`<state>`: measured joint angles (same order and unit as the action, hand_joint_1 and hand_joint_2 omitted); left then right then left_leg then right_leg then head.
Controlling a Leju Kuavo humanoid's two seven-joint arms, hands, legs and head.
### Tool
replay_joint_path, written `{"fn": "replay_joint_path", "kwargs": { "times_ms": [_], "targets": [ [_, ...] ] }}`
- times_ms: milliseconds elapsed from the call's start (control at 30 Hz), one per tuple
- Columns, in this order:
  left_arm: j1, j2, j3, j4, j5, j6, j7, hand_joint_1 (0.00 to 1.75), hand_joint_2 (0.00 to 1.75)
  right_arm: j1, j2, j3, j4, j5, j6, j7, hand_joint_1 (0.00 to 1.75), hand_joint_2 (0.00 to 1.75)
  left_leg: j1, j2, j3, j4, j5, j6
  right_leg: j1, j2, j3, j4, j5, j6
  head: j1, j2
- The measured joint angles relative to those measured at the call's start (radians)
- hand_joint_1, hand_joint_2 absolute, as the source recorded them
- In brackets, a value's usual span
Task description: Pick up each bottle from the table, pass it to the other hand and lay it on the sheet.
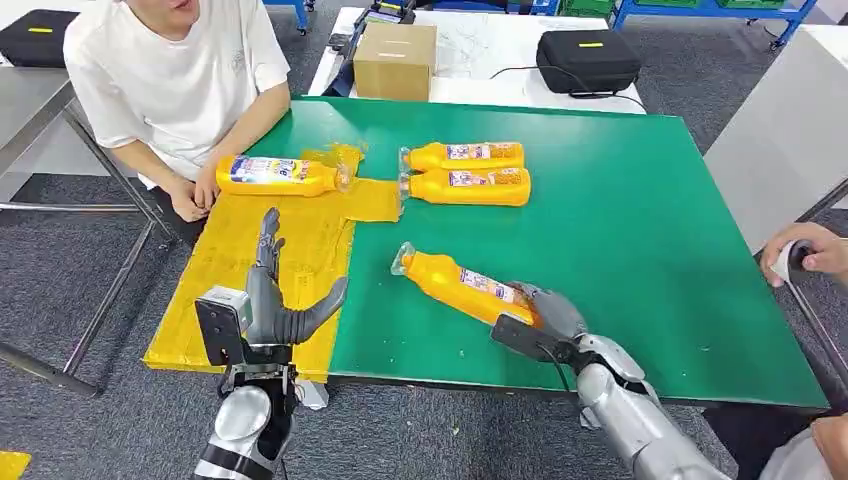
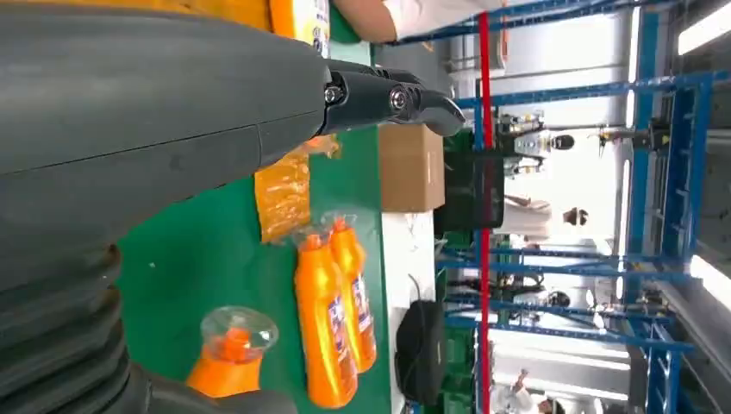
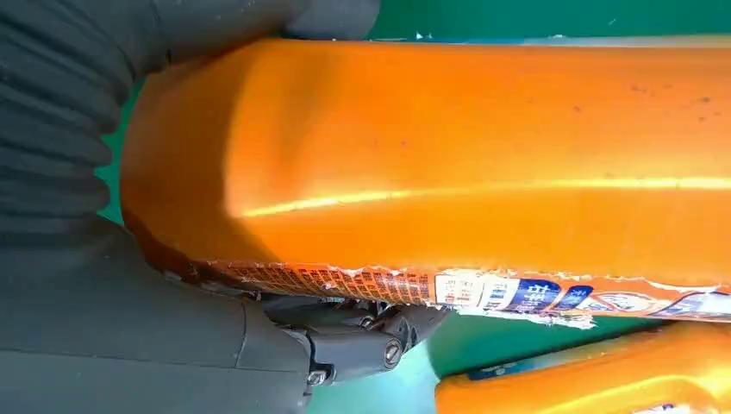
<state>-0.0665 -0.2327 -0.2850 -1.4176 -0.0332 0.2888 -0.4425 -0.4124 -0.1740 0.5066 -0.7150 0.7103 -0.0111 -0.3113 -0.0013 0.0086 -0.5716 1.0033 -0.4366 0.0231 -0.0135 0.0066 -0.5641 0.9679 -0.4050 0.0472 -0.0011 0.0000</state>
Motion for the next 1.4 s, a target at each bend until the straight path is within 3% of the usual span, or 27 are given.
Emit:
{"fn": "replay_joint_path", "kwargs": {
  "times_ms": [67, 167, 267, 367, 533, 833, 1400],
  "targets": [
    [0.010, 0.000, -0.001, -0.005, 0.000, -0.011, -0.001, 0.00, 1.75, 0.049, -0.002, -0.012, -0.061, -0.042, -0.001, -0.011, 1.75, 1.75, 0.001, 0.000, 0.003, 0.000, -0.002, 0.001, 0.001, 0.000, -0.005, 0.000, -0.004, 0.000, 0.000, 0.000],
    [0.073, 0.000, -0.016, -0.040, 0.005, -0.081, -0.038, 0.00, 1.75, 0.185, 0.011, -0.051, -0.226, -0.147, -0.045, -0.072, 1.75, 1.75, 0.002, -0.006, 0.006, 0.000, -0.008, 0.000, 0.002, -0.003, 0.009, 0.000, -0.010, 0.001, 0.000, 0.000],
    [0.133, 0.001, -0.070, -0.073, 0.044, -0.153, -0.064, 0.00, 1.75, 0.321, 0.052, -0.092, -0.386, -0.219, -0.138, -0.137, 1.75, 1.75, 0.002, -0.007, -0.004, 0.000, -0.006, 0.001, 0.002, -0.005, 0.002, 0.001, -0.009, 0.000, 0.000, 0.000],
    [0.168, 0.005, -0.148, -0.077, 0.121, -0.176, -0.075, 0.00, 1.75, 0.394, 0.114, -0.135, -0.507, -0.291, -0.258, -0.226, 1.75, 1.75, 0.002, -0.007, -0.013, 0.000, -0.006, 0.001, 0.002, -0.005, -0.007, 0.002, -0.009, 0.000, 0.000, 0.000],
    [0.173, 0.027, -0.226, -0.074, 0.169, -0.162, -0.085, 0.00, 1.75, 0.405, 0.196, -0.183, -0.573, -0.376, -0.298, -0.304, 1.75, 1.75, 0.002, -0.007, -0.015, 0.000, -0.006, 0.000, 0.001, -0.005, -0.010, 0.002, -0.009, 0.000, 0.000, 0.000],
    [0.197, 0.050, -0.235, -0.144, 0.225, -0.205, -0.107, 0.00, 1.75, 0.396, 0.281, -0.188, -0.612, -0.400, -0.311, -0.357, 1.75, 1.75, 0.001, -0.007, -0.018, 0.000, -0.006, 0.001, 0.001, -0.005, -0.011, 0.002, -0.009, 0.000, 0.000, 0.000],
    [0.201, 0.060, -0.224, -0.177, 0.240, -0.228, -0.091, 0.00, 1.75, 0.343, 0.311, -0.174, -0.613, -0.415, -0.316, -0.354, 1.75, 1.75, 0.001, -0.008, -0.018, 0.000, -0.005, 0.000, 0.001, -0.007, -0.012, 0.002, -0.009, 0.000, 0.000, 0.000]
  ]
}}
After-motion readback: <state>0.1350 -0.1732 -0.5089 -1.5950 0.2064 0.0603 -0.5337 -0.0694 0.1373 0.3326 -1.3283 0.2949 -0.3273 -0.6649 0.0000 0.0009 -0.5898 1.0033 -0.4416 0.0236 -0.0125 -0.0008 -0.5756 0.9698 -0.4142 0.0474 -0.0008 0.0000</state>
